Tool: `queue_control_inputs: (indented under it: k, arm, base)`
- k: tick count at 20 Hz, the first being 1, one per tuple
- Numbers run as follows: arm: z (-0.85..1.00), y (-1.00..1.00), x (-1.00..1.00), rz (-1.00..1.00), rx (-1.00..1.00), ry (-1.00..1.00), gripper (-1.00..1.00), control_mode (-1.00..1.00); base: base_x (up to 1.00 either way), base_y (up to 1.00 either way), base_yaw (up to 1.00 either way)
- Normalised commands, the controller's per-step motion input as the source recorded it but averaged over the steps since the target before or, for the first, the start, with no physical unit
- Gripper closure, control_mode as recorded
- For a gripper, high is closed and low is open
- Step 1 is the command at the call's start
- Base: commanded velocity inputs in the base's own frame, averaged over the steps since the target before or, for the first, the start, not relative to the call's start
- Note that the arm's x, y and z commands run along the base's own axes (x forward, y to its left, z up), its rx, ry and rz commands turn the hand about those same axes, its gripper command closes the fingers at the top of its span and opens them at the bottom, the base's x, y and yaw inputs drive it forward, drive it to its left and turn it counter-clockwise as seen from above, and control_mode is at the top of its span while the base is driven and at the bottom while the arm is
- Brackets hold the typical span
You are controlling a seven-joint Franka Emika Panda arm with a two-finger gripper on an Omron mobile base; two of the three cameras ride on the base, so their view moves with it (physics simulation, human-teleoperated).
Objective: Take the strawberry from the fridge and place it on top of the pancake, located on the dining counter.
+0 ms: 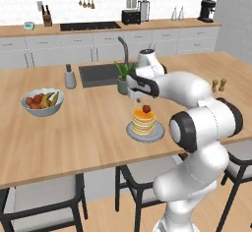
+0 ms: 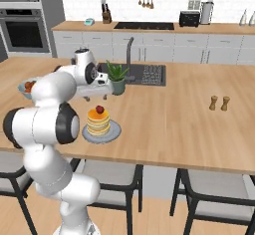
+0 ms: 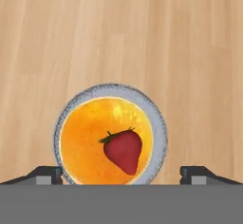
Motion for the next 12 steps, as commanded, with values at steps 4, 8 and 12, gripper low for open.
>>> queue_control_inputs:
  k: [4,8,12]
  arm:
    - [0.63,0.21,-1.0,-0.13,0.0,-0.05,-1.0,-1.0]
    - [0.24,0.71,-1.0,-0.02,-0.02,-0.05,-1.0,-1.0]
    - [0.02,0.99,-1.0,0.0,-0.08,0.0,-1.0,-1.0]
  base:
    - [0.0,0.0,0.0]
    - [0.0,0.0,0.0]
    - [0.0,0.0,0.0]
